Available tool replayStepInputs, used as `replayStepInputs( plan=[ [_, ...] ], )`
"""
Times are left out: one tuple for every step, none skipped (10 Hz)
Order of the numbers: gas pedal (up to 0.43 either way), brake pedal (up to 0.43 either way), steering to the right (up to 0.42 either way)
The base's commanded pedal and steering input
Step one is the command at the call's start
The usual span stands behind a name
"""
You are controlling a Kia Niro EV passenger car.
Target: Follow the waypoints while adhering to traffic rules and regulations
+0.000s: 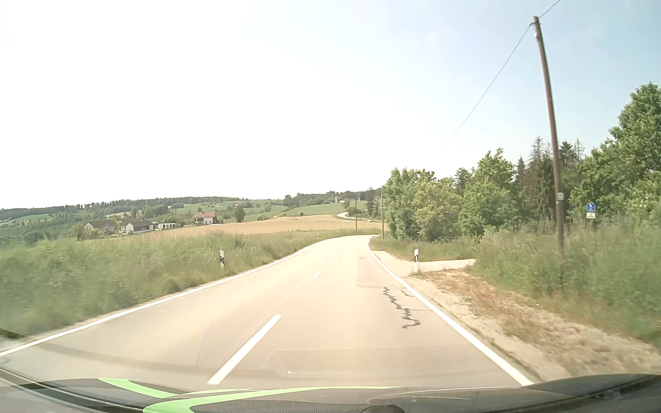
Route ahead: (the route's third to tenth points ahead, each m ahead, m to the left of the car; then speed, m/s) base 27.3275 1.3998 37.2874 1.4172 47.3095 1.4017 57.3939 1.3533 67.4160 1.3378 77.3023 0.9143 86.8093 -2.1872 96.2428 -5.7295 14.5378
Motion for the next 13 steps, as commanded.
replayStepInputs(
  plan=[
    [0.0,0.0,0.003],
    [0.0,0.0,0.004],
    [0.0,0.0,0.003],
    [0.0,0.0,0.003],
    [0.0,0.0,0.003],
    [0.0,0.0,0.002],
    [0.0,0.0,0.002],
    [0.0,0.0,0.001],
    [0.0,0.0,0.001],
    [0.0,0.006,0.0],
    [0.0,0.012,-0.001],
    [0.0,0.03,-0.001],
    [0.0,0.055,-0.001]
  ],
)
